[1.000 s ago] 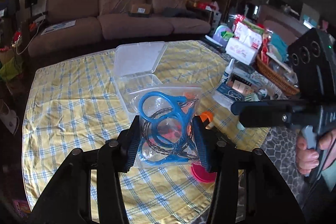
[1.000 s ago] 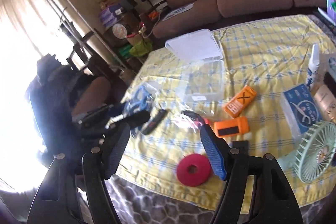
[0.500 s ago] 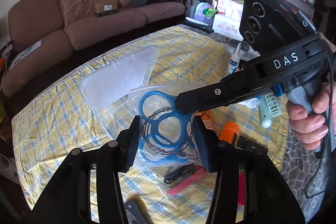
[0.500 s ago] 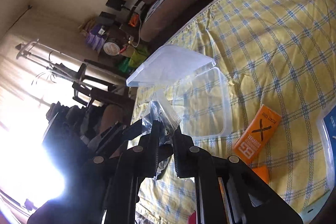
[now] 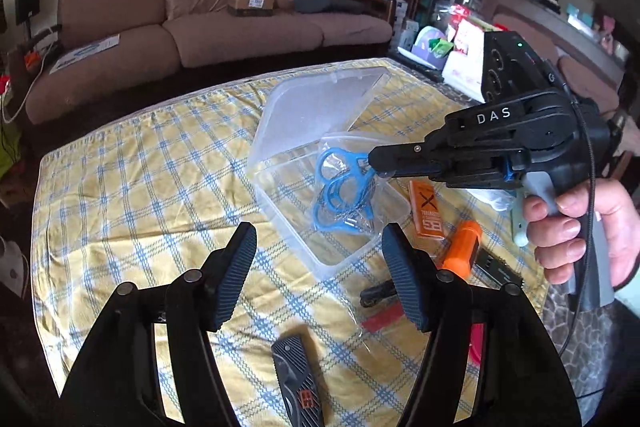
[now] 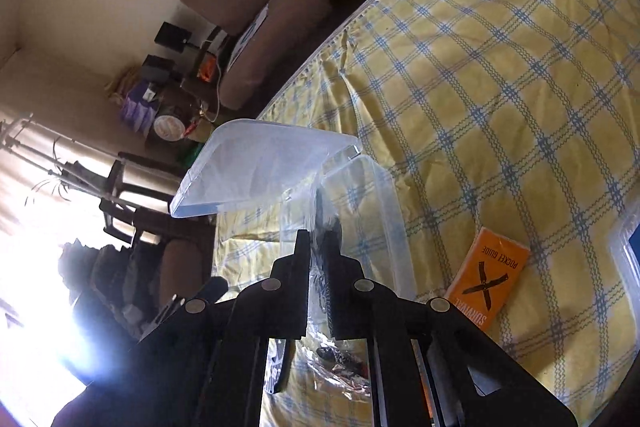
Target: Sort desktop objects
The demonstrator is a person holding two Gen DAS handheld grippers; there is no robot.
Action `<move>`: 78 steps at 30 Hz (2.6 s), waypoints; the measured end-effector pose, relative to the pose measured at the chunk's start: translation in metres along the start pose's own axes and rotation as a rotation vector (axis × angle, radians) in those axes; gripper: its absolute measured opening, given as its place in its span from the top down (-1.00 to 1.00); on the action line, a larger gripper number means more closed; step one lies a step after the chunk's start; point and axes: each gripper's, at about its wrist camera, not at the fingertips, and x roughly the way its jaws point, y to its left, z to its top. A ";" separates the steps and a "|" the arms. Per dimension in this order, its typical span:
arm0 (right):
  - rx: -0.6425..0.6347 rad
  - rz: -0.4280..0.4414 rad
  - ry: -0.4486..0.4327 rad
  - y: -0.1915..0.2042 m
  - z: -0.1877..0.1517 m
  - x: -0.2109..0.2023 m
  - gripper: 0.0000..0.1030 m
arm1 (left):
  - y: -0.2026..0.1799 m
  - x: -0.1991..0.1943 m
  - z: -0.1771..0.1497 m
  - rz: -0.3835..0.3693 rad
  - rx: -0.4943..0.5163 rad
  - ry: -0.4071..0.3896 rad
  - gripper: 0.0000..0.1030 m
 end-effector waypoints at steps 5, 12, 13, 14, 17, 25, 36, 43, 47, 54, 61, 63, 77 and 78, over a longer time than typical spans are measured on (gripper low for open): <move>0.252 0.112 -0.104 -0.018 -0.012 -0.001 0.88 | -0.004 0.004 -0.009 -0.015 -0.022 0.021 -0.21; 0.093 -0.084 -0.062 0.009 -0.023 0.012 0.76 | -0.010 0.005 -0.015 -0.031 -0.040 0.035 -0.21; 0.031 -0.142 -0.052 0.016 -0.024 0.010 0.61 | -0.010 0.004 -0.015 -0.030 -0.043 0.036 -0.21; -0.029 -0.192 -0.035 0.023 -0.025 0.008 0.47 | -0.009 0.004 -0.015 -0.030 -0.045 0.035 -0.21; -0.221 -0.313 0.001 0.040 -0.031 -0.003 0.15 | -0.009 0.003 -0.014 -0.042 -0.052 0.026 -0.21; -0.423 -0.355 0.150 0.057 -0.029 0.013 0.77 | -0.012 0.022 -0.017 -0.049 -0.046 0.070 -0.21; -0.450 -0.412 0.241 0.057 -0.031 0.050 0.76 | -0.010 0.029 -0.017 -0.080 -0.063 0.073 -0.21; -0.472 -0.303 0.104 0.070 -0.026 -0.041 0.51 | -0.017 -0.005 -0.011 -0.066 -0.065 0.061 -0.38; -0.521 -0.339 0.048 0.064 -0.040 -0.090 0.10 | -0.030 -0.029 -0.015 -0.046 -0.096 0.061 -0.70; -0.501 -0.363 0.052 0.030 -0.070 -0.109 -0.02 | -0.033 -0.056 -0.055 0.053 -0.186 0.096 -0.95; -0.499 -0.354 0.046 0.015 -0.090 -0.101 -0.04 | -0.024 -0.052 -0.084 0.139 -0.211 0.122 -0.93; -0.520 -0.342 0.033 0.019 -0.093 -0.100 -0.04 | -0.020 -0.048 -0.084 0.152 -0.213 0.116 -0.88; -0.559 -0.277 0.074 0.042 -0.107 -0.076 -0.05 | -0.013 -0.015 -0.087 0.227 -0.166 0.178 0.45; -0.550 -0.263 0.076 0.044 -0.107 -0.076 -0.05 | -0.010 -0.016 -0.087 0.227 -0.178 0.177 0.60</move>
